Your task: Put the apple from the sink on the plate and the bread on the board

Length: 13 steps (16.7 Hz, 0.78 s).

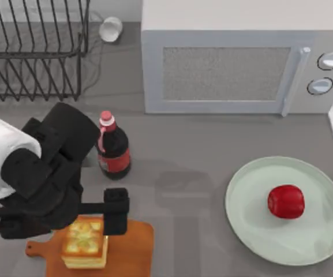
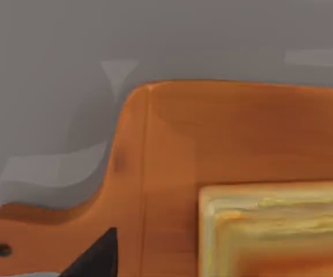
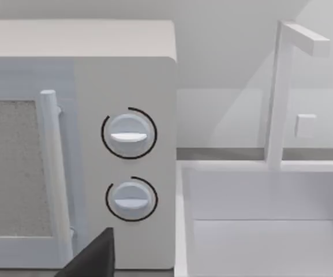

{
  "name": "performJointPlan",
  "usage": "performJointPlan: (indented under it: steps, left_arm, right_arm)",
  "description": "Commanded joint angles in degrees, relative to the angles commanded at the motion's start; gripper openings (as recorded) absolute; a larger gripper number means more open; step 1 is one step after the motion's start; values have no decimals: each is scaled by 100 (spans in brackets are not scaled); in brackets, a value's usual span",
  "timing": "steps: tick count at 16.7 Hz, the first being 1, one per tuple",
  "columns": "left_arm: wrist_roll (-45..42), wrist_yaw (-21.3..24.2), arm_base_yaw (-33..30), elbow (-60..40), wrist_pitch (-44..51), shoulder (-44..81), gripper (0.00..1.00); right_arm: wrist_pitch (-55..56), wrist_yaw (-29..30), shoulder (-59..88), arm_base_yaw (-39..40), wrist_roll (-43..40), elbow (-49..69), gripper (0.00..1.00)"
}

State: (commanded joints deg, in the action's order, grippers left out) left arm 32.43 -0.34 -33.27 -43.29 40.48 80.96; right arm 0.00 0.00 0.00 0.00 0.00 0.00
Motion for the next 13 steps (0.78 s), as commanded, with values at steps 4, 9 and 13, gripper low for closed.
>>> performJointPlan:
  steps: [4,9,13]
  left_arm:
    - [-586,9,590,792,-722,-1441,100]
    - [-1493,32,1529,2060,-1823,-3672,100]
    - [-2255,39,2314,3092,-2762,-5712,100]
  right_arm:
    - [0,0,0,0,0,0,100]
    - [0,0,0,0,0,0,100]
    - [0,0,0,0,0,0,100]
